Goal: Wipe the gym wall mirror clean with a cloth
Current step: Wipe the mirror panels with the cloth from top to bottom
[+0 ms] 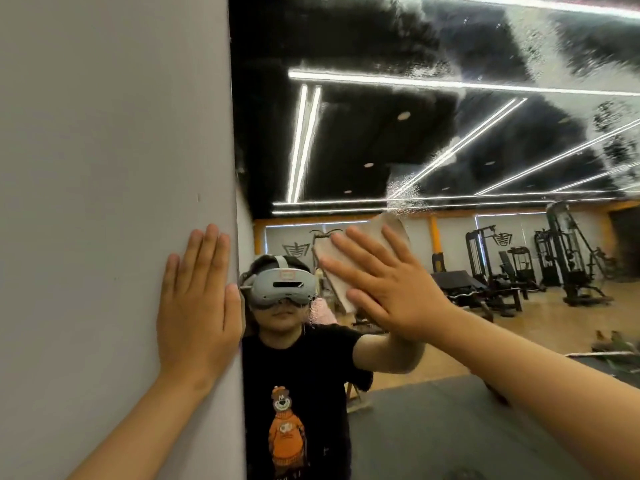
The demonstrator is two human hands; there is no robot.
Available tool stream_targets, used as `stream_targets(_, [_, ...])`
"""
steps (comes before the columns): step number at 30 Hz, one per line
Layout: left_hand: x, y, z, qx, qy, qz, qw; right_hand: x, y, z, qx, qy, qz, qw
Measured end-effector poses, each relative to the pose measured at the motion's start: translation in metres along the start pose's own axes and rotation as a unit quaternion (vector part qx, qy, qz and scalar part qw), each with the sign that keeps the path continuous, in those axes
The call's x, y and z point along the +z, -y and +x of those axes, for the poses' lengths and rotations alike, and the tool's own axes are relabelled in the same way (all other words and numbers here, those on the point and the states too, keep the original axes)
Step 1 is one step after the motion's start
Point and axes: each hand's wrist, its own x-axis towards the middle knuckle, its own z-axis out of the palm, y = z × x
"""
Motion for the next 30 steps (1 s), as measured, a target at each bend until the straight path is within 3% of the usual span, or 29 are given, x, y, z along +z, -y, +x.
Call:
stream_targets(4, [0.0, 0.0, -0.001, 0.002, -0.006, 0.007, 1.0, -0.014, -0.049, 0.038, 0.11, -0.034, -0.002, 0.993])
stream_targets(10, [0.001, -0.001, -0.001, 0.001, -0.003, 0.019, 1.0, -0.04, -0.103, 0.078, 0.242, -0.003, 0.035, 0.97])
stream_targets(19, [0.002, 0.0, 0.0, 0.003, -0.01, 0.024, 1.0, 0.003, -0.016, -0.043, 0.158, -0.016, 0.016, 0.987])
stream_targets(24, [0.001, -0.002, 0.0, 0.002, -0.007, 0.024, 1.0, 0.004, -0.021, -0.072, 0.076, 0.016, -0.002, 0.997])
stream_targets(30, [0.001, -0.002, 0.0, 0.0, -0.015, 0.017, 1.0, -0.015, -0.086, 0.0, 0.221, -0.017, 0.026, 0.975])
